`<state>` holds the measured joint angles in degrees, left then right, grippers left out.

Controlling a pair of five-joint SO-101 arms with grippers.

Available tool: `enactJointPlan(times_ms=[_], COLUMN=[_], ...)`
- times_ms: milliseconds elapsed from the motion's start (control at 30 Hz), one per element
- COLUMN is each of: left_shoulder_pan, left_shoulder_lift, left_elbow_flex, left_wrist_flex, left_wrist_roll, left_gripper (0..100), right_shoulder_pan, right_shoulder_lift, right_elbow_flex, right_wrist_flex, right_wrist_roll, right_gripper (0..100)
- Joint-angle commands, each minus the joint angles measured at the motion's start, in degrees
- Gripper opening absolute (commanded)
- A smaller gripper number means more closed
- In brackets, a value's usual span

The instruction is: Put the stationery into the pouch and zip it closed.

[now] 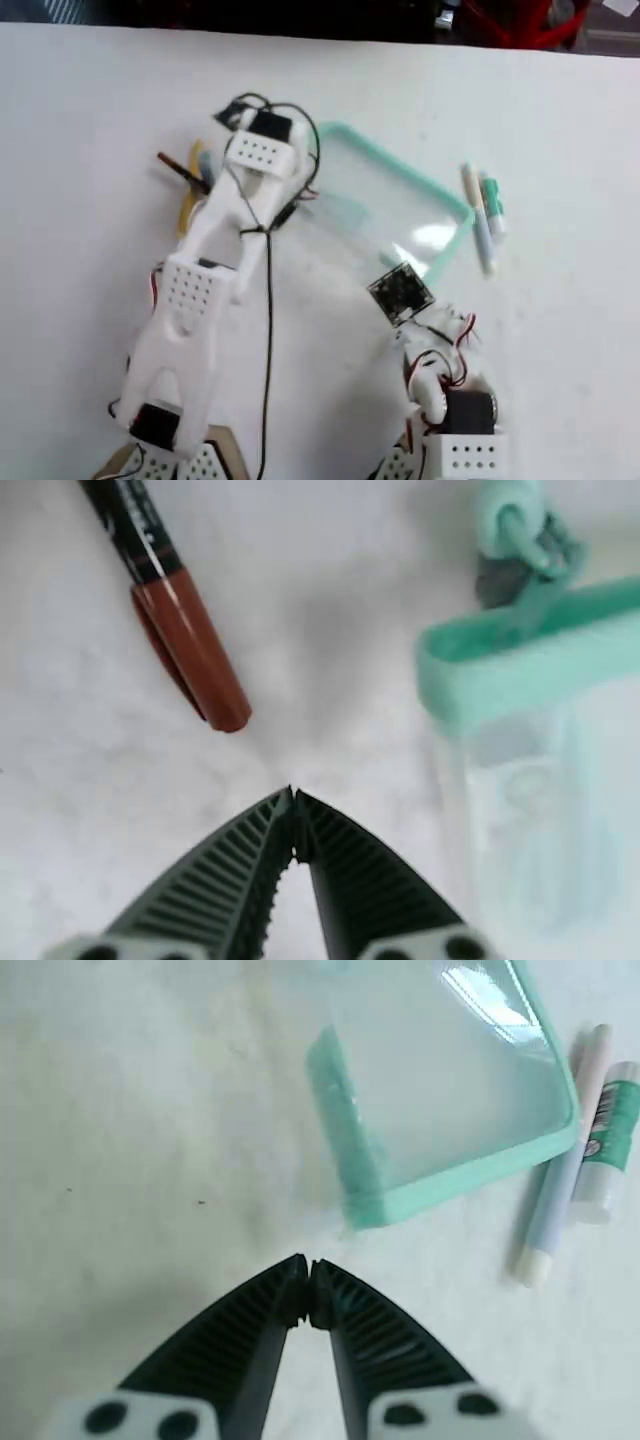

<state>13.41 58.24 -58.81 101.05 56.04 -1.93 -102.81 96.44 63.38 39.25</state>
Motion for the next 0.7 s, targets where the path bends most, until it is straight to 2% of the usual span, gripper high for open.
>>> enactJointPlan(times_ms=[0, 200, 467, 533, 667], left_shoulder_pan=[-1.1, -0.1, 6.1, 6.4, 5.5], left_shoulder_lift=[-0.9, -4.5, -26.0, -27.0, -24.7], left_elbow_flex=[-3.4, 2.1, 14.3, 18.3, 24.4], left_wrist_flex=[1.4, 1.5, 0.8, -0.6, -3.5], left_wrist_roll=[-4.1, -8.2, -7.9, -7.2, 0.4], left_gripper=[2, 2, 4, 12, 38], right_shoulder_pan=[0.5, 0.4, 0.3, 0.3, 0.3], right_shoulder_lift=[-0.3, -0.3, -0.3, -0.3, -0.3], right_elbow_flex=[0.4, 0.4, 0.4, 0.4, 0.4], right_wrist_flex=[0.4, 0.4, 0.4, 0.4, 0.4], right_wrist_roll=[0.6, 0.7, 0.7, 0.7, 0.7], right_gripper=[2.0, 2.0, 2.0, 2.0, 2.0])
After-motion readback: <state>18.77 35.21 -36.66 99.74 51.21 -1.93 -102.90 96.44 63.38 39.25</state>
